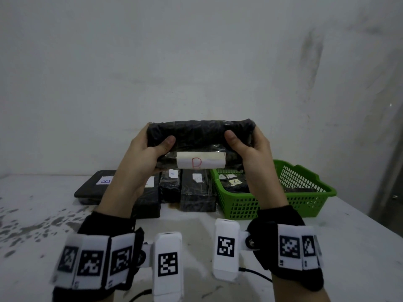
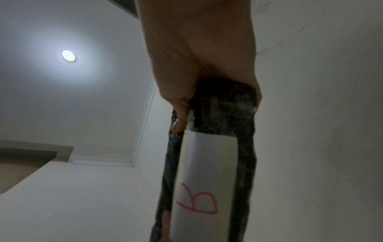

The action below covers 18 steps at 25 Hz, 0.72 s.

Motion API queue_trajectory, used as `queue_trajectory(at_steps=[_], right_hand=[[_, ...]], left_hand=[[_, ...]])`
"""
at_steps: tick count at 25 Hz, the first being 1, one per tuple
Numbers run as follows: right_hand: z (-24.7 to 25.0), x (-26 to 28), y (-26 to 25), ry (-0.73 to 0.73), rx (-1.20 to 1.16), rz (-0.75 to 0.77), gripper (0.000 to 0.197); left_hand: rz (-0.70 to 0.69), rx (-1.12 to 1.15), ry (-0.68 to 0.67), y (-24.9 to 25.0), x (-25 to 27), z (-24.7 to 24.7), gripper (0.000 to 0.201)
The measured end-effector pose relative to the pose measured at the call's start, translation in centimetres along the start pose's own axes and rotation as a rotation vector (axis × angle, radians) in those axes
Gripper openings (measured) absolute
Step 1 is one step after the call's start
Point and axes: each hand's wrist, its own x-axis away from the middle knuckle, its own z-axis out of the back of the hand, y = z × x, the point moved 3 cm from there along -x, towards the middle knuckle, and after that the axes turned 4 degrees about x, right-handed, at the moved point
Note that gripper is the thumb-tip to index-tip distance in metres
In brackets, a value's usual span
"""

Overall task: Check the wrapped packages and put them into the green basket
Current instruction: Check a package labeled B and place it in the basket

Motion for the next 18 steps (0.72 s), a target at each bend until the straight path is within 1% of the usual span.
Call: queue_trajectory(at_steps=[1, 3, 5, 7, 8, 9, 10, 11, 13, 14, 18], right_hand=[[0.2, 0.0, 0.0, 0.008, 0.025, 0.006, 0.005], [0.4, 0.0, 0.3, -0.028, 0.119, -0.025, 0.020], [0.7, -0.1, 1.2, -0.088, 0.155, -0.130, 0.035], [1.0, 0.0, 1.6, -0.149, 0.058, -0.255, 0.047], [1.2, 0.0, 1.7, -0.168, 0.016, -0.283, 0.051], [1.2, -0.1, 1.7, -0.180, -0.005, -0.295, 0.052], [1.3, -0.1, 1.6, -0.183, -0.016, -0.291, 0.046], [1.4, -0.1, 1.5, -0.168, -0.017, -0.286, 0.035], [1.4, -0.1, 1.5, -0.112, -0.001, -0.263, 0.014], [1.4, -0.1, 1.6, -0.089, 0.005, -0.251, 0.009], [1.1, 0.0, 1.5, -0.051, 0.035, -0.224, 0.006]], left_hand=[[-0.018, 0.002, 0.002, 0.1, 0.0, -0.1, 0.008], [-0.057, -0.018, -0.010, 0.3, 0.0, -0.2, 0.007], [-0.073, -0.034, -0.055, 0.5, 0.1, -0.3, 0.008], [-0.053, -0.018, -0.112, 0.6, 0.4, -0.3, 0.013], [-0.035, -0.011, -0.145, 0.5, 0.4, -0.2, 0.019], [-0.018, -0.012, -0.171, 0.5, 0.4, -0.1, 0.028], [-0.003, -0.025, -0.185, 0.3, 0.4, -0.1, 0.035], [0.004, -0.049, -0.180, 0.2, 0.4, -0.1, 0.035], [-0.016, -0.095, -0.125, 0.0, 0.3, -0.1, 0.020], [-0.038, -0.110, -0.094, 0.0, 0.2, -0.1, 0.013], [-0.079, -0.130, -0.060, -0.1, 0.0, -0.2, 0.011]])
